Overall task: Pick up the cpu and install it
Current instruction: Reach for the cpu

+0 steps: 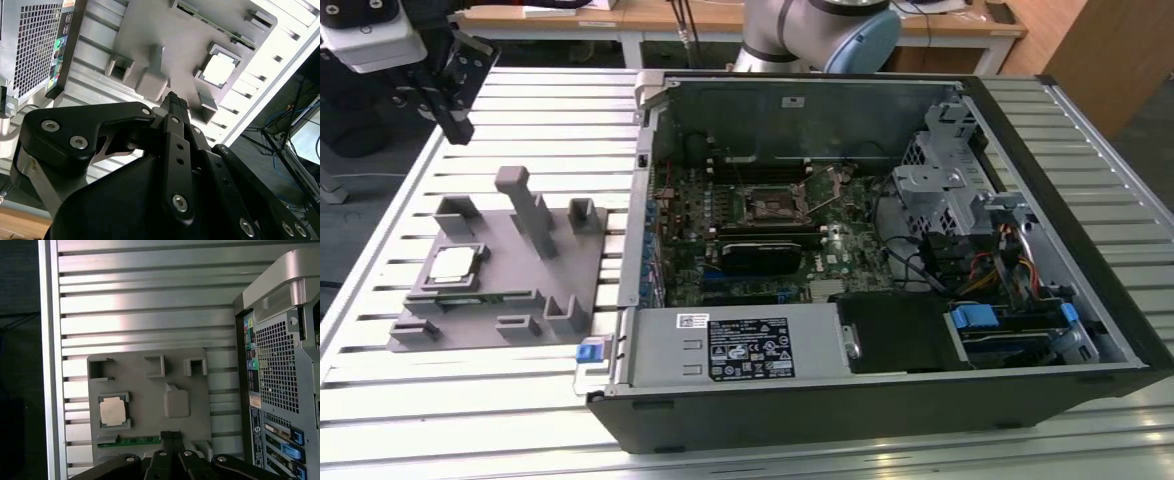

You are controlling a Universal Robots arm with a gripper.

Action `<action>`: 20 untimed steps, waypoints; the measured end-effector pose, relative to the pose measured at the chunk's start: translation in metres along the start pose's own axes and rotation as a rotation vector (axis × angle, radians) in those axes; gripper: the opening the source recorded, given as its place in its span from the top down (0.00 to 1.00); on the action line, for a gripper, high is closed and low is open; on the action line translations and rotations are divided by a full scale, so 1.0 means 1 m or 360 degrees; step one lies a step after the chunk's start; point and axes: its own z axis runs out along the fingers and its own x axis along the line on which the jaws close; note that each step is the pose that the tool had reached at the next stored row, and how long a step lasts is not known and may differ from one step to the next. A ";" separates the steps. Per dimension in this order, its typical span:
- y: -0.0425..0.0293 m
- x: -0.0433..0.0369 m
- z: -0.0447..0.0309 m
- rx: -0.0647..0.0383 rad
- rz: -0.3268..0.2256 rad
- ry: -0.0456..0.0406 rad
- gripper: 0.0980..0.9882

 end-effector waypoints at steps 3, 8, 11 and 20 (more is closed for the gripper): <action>-0.0004 0.0043 0.0008 0.0000 0.0000 0.0003 0.99; -0.0008 0.0093 0.0020 0.0001 0.0001 0.0014 0.99; -0.0011 0.0126 0.0026 0.0002 0.0001 0.0024 0.99; -0.0044 0.0257 0.0070 0.0003 0.0001 0.0032 0.99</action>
